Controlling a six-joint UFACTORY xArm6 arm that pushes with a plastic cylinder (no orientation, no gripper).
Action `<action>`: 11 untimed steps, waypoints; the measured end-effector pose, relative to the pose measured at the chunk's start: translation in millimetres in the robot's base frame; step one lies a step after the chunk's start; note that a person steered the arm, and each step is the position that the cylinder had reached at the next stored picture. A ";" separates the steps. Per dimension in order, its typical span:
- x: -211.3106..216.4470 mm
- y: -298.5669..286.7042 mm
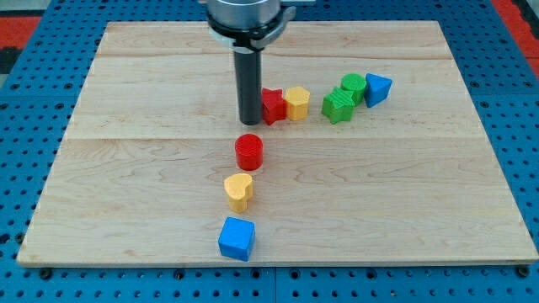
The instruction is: Push the red circle to the group of blocks
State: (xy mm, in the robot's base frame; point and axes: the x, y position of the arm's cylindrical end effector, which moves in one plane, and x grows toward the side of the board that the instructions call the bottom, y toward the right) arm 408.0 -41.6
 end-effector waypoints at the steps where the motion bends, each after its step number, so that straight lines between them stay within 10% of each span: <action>1: -23.9 17.4; 3: -30.7 127.6; 6: 101.7 -43.0; 9: 14.5 100.1; 11: 10.4 58.6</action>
